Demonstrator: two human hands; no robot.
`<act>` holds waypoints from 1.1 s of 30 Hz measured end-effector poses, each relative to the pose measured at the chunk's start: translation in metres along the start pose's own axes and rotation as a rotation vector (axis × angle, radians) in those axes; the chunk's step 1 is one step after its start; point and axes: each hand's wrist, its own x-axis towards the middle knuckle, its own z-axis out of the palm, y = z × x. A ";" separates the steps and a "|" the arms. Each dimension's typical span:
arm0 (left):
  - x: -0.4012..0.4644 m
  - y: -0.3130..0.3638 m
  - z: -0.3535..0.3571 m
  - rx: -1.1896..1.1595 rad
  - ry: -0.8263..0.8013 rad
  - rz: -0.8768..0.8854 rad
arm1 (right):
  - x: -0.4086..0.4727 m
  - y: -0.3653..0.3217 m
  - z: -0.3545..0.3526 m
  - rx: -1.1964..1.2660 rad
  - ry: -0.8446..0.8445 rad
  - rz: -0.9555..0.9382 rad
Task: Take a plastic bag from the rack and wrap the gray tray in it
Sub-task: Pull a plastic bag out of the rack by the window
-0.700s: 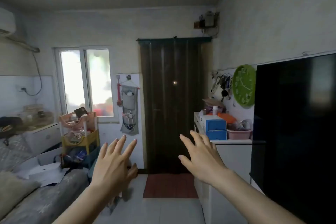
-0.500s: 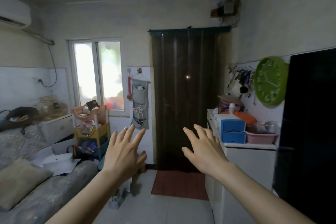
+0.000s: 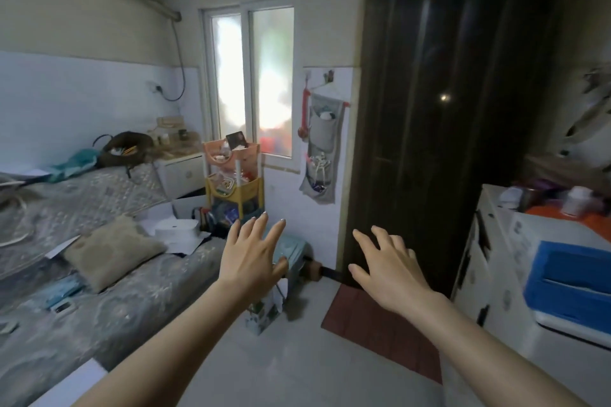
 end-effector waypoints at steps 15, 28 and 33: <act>0.307 -0.056 0.140 -0.013 -0.019 -0.061 | 0.360 0.041 0.073 0.085 -0.006 -0.157; 0.514 -0.188 0.240 0.082 0.015 -0.335 | 0.696 0.006 0.160 0.198 -0.005 -0.423; 0.550 -0.243 0.286 0.099 -0.089 -0.452 | 0.795 -0.030 0.194 0.232 -0.033 -0.486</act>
